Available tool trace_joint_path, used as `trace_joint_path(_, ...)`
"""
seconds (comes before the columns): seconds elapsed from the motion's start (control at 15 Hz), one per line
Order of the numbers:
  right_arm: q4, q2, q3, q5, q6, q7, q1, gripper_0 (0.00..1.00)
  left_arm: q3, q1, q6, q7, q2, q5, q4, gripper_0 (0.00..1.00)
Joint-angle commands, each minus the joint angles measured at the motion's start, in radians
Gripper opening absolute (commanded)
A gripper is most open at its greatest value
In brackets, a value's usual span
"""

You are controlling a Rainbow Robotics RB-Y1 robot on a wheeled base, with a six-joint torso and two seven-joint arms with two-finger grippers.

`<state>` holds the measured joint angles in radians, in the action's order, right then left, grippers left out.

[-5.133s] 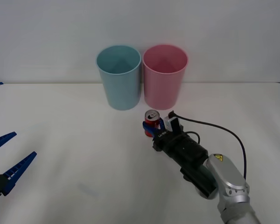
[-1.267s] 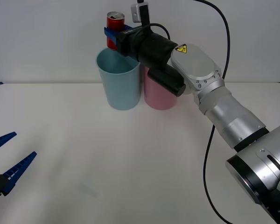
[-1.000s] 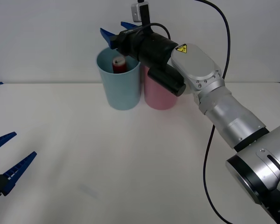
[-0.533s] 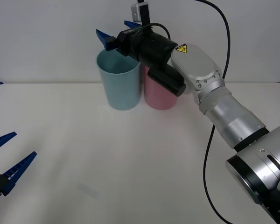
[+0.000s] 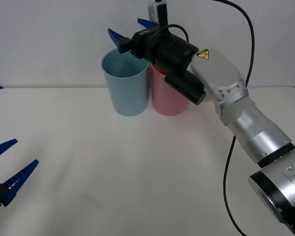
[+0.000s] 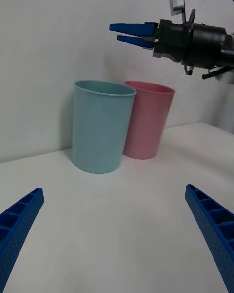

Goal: Grasp the object on the table and drop it into the matching bin: aluminum can to the light blue bin, PET bottle to the pink bin.

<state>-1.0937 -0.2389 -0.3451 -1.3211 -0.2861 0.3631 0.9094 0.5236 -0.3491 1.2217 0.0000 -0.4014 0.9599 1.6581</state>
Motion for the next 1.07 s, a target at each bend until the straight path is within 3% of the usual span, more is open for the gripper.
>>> trace_joint_path(0.07, -0.103, -0.048, 0.000, 0.000, -0.019, 0.005, -0.075, 1.00, 0.000, 0.000, 0.000, 0.000, 0.000, 0.000, 0.000, 1.00)
trace_joint_path(0.67, -0.571, -0.272, 0.018, 0.051, -0.044, -0.001, -0.442, 1.00, 0.000, 0.000, 0.000, 0.000, 0.000, 0.000, 0.000, 1.00)
trace_joint_path(0.93, -0.770, -0.365, 0.086, 0.102, -0.081, -0.029, -0.656, 1.00, 0.000, 0.000, 0.000, 0.000, 0.000, 0.000, 0.000, 1.00)
trace_joint_path(1.07, -0.825, -0.376, 0.153, 0.122, -0.153, -0.047, -0.750, 1.00, 0.000, 0.000, 0.000, 0.000, 0.000, 0.000, 0.000, 1.00)
